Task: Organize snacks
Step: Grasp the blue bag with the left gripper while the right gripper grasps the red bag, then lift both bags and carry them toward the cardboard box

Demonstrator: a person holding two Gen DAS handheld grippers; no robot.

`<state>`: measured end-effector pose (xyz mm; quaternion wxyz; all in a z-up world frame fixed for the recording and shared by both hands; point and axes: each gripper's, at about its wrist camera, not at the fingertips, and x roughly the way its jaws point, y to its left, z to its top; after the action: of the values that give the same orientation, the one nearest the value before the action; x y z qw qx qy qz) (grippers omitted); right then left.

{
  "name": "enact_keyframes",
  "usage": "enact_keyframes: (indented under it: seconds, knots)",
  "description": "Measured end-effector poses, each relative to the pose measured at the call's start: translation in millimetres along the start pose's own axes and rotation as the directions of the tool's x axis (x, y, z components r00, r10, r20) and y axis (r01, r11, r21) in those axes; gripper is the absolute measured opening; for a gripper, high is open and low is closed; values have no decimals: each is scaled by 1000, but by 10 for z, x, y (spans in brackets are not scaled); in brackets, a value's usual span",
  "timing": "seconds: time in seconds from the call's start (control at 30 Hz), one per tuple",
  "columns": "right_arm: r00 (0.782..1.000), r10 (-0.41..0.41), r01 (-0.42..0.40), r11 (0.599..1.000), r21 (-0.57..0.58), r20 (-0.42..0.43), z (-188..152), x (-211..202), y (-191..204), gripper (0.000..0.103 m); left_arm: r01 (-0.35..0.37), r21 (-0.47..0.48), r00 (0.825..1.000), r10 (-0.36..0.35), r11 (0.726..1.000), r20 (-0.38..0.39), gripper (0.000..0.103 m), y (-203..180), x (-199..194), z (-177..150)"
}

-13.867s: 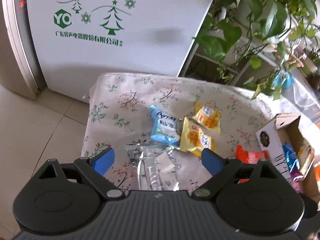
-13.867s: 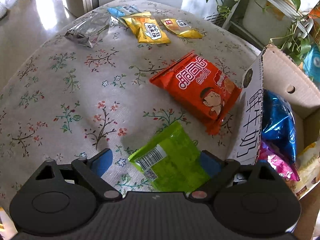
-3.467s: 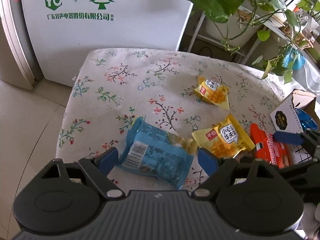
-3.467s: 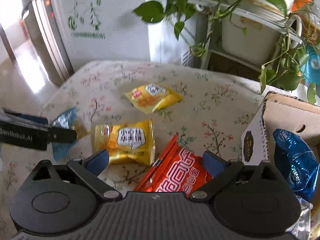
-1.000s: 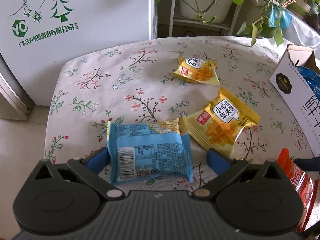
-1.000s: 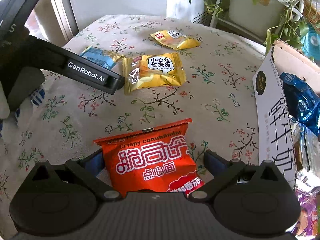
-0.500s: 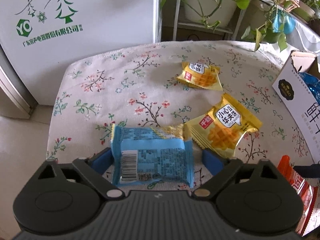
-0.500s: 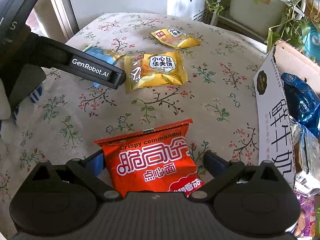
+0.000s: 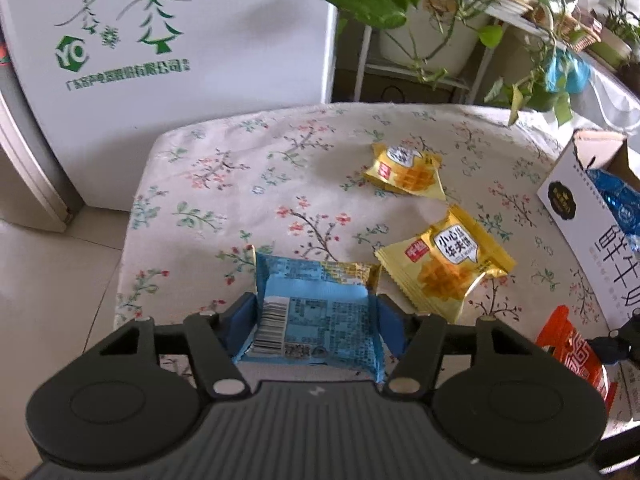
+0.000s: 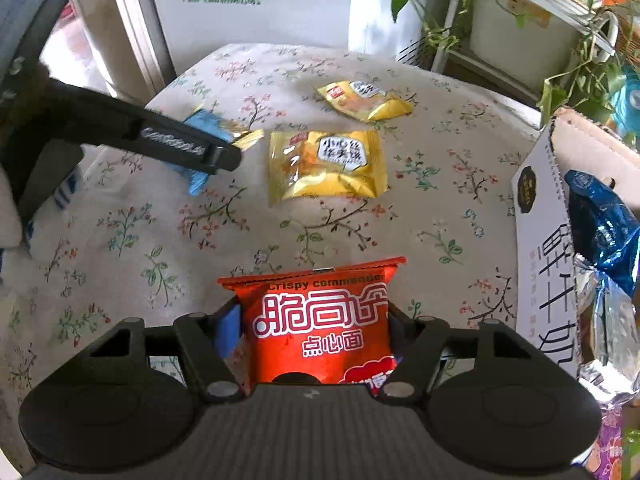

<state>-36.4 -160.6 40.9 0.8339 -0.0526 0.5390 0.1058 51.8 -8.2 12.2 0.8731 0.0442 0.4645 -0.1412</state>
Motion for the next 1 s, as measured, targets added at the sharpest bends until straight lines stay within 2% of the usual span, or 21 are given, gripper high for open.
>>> enact_keyframes:
  seconds: [0.53, 1.0]
  knots:
    - [990, 20, -27, 998, 54, 137, 196, -364, -117, 75, -21, -28, 997, 24, 999, 79, 63, 18, -424, 73]
    - [961, -38, -12, 984, 179, 272, 269, -843, -618, 75, 33, -13, 989, -30, 999, 143, 63, -288, -681, 201]
